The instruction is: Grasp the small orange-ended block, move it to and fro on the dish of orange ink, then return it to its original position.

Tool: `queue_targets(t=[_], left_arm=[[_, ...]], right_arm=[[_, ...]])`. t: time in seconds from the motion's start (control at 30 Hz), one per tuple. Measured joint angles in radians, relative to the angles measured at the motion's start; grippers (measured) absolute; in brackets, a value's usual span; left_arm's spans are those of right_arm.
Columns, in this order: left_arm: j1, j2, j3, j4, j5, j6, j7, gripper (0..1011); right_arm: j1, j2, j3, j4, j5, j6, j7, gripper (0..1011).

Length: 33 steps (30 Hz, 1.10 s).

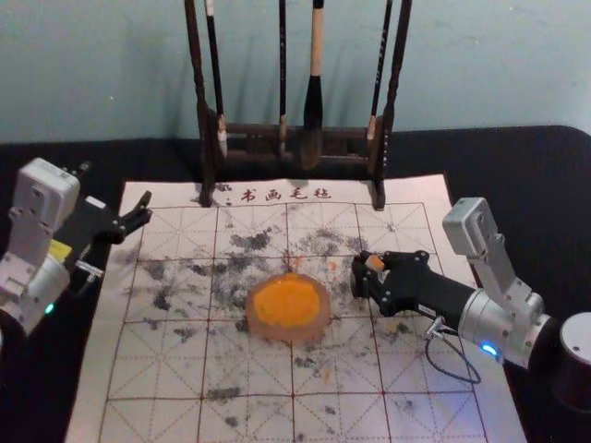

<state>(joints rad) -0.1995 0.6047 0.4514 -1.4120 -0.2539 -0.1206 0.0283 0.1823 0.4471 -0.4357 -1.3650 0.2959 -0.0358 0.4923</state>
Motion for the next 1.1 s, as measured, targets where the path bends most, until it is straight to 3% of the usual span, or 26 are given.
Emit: queue_targets(t=[0.7,1.1], left_arm=[[0.0,0.0,0.0,0.0,0.0,0.0,0.0,1001],[0.0,0.0,0.0,0.0,0.0,0.0,0.0,1001]], right_arm=[[0.012,-0.005,0.019,-0.006,0.015,-0.014,0.029,120],[0.038,0.062,0.021,-0.121,0.012,0.052,0.056,121]])
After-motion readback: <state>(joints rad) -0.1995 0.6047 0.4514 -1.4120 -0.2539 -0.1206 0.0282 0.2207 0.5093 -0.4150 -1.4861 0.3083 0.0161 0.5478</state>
